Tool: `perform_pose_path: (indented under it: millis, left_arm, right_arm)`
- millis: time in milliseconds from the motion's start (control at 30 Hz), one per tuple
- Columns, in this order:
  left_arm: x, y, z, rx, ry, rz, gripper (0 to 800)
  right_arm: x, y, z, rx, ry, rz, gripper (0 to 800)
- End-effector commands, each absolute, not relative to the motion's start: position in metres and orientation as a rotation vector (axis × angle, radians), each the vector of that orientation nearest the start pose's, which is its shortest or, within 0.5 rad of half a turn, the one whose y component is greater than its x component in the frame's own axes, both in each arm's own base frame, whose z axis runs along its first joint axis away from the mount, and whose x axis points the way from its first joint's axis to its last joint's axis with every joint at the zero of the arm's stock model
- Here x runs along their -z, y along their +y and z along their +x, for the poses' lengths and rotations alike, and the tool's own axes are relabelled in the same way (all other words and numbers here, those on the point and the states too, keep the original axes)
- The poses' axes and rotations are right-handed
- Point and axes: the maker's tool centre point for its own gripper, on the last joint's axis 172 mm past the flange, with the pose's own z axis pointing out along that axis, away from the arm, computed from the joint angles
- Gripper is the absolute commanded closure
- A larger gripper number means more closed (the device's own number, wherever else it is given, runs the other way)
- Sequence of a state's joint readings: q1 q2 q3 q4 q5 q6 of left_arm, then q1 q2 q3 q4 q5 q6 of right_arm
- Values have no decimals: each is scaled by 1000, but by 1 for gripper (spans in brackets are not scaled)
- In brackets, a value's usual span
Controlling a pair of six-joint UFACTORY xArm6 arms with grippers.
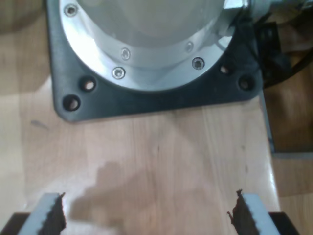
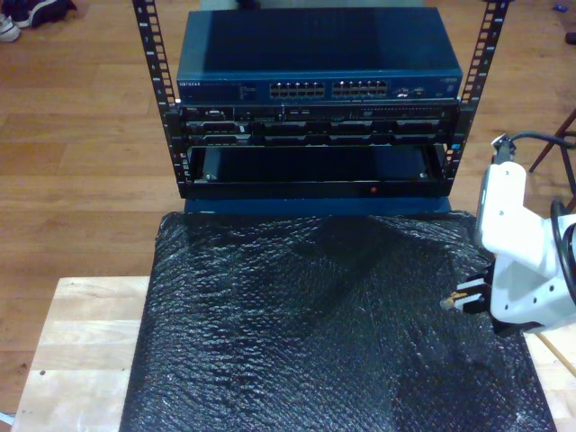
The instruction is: Grab the cable and plug it in
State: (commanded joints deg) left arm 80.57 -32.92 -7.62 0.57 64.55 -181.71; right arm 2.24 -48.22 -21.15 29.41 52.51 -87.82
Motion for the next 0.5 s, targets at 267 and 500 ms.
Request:
perform_pose_path:
  millis: [267,500]
  left_arm:
    - [-42,127,19,458,2603,-2244,1]
    - [-36,130,20,433,2592,-2236,1]
  right_arm:
    - [-234,95,327,772,-1774,-2302,800]
    - [-239,95,327,792,-1783,-2301,800]
